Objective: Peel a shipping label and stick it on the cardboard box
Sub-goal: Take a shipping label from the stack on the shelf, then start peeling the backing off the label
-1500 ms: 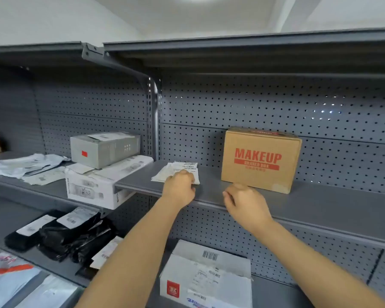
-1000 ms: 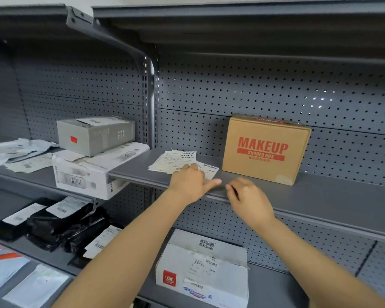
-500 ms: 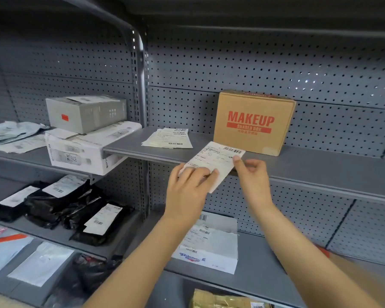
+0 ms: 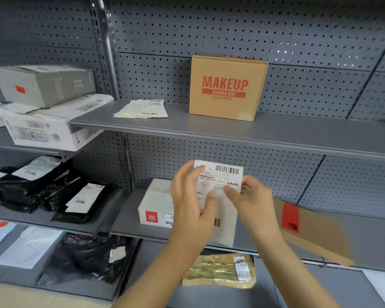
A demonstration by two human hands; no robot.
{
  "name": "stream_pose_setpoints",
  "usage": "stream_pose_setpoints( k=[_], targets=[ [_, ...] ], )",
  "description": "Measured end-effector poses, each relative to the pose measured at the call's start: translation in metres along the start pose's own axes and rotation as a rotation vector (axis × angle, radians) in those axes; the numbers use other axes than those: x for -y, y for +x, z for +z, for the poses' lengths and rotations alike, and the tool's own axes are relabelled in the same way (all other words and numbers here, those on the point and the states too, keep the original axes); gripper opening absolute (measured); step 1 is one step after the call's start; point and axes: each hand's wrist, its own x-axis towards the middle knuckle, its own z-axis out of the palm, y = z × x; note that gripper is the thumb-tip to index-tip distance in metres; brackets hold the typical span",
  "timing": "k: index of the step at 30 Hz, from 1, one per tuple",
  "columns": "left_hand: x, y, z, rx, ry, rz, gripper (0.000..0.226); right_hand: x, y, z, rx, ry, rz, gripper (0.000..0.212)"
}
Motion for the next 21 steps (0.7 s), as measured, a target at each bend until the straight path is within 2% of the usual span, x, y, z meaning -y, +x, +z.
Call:
stream_pose_setpoints(
  k=[2, 4, 7, 10, 14, 16, 21],
  targets=[
    [-0.011, 0.002, 0.004, -0.085, -0.002, -0.137, 0.056, -0.002, -0.015, -0.002, 0.054, 0.001, -0.002, 0.008],
    [-0.018, 0.005, 0.004, -0.085, -0.031, -0.314, 0.061, -0.002, -0.029, -0.003, 0.111, 0.032, 0.003, 0.008],
    [-0.017, 0.008, -0.001, -0.068, -0.193, -0.506, 0.041, 0.000, -0.040, -0.008, 0.187, 0.101, 0.018, 0.013],
    [-0.013, 0.008, -0.011, -0.014, -0.268, -0.469, 0.016, 0.004, -0.042, -0.021, 0.299, 0.241, 0.073, 0.015],
    [-0.017, 0.012, -0.024, 0.067, -0.253, -0.397, 0.015, 0.005, -0.036, -0.043, 0.346, 0.433, 0.185, 0.014],
    [-0.018, 0.014, -0.027, 0.075, -0.246, -0.375, 0.014, 0.006, -0.032, -0.050, 0.346, 0.446, 0.212, 0.012],
    [-0.020, 0.014, -0.027, 0.045, -0.222, -0.317, 0.013, 0.010, -0.031, -0.056, 0.377, 0.466, 0.243, 0.026]
  ],
)
